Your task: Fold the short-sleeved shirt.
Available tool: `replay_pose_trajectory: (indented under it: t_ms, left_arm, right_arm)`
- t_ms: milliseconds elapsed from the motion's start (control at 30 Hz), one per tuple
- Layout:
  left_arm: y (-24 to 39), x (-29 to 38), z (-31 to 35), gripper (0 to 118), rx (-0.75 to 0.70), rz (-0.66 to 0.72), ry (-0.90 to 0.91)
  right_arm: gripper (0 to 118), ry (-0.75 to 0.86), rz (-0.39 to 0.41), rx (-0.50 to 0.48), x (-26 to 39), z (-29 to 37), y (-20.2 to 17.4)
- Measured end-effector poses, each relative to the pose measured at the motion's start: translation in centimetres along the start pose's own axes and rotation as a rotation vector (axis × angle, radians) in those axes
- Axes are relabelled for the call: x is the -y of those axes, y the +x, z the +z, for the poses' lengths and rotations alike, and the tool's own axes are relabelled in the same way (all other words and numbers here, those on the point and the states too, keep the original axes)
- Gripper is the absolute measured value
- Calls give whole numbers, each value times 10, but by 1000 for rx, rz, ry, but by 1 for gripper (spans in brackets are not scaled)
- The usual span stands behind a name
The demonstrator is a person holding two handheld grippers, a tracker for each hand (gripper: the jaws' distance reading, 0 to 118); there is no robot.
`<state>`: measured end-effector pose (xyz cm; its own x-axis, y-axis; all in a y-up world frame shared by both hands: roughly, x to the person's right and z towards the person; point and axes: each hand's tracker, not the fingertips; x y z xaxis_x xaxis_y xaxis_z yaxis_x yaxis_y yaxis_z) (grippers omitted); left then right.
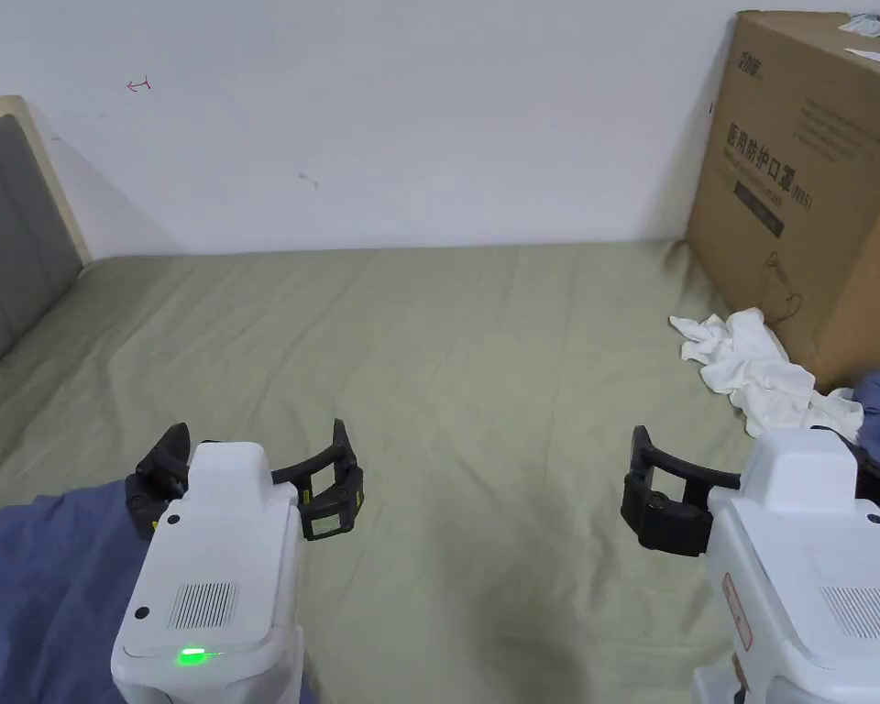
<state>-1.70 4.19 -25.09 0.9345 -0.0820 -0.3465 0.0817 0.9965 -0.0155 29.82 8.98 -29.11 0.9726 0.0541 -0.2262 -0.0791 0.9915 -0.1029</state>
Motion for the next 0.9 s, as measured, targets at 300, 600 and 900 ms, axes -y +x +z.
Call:
replay_pose_trajectory:
  t_ms: [300, 600, 900]
  left_arm:
    - [4, -6, 2, 47, 38, 11, 14]
    - [11, -11, -3, 0, 46, 33, -16]
    - [-4, -11, -2, 0, 37, 38, -24]
  right_arm:
    - [77, -11, 25, 26, -5, 1, -5]
    - [0, -24, 26, 16, -7, -3, -5]
    - [0, -14, 27, -13, -7, -9, -6]
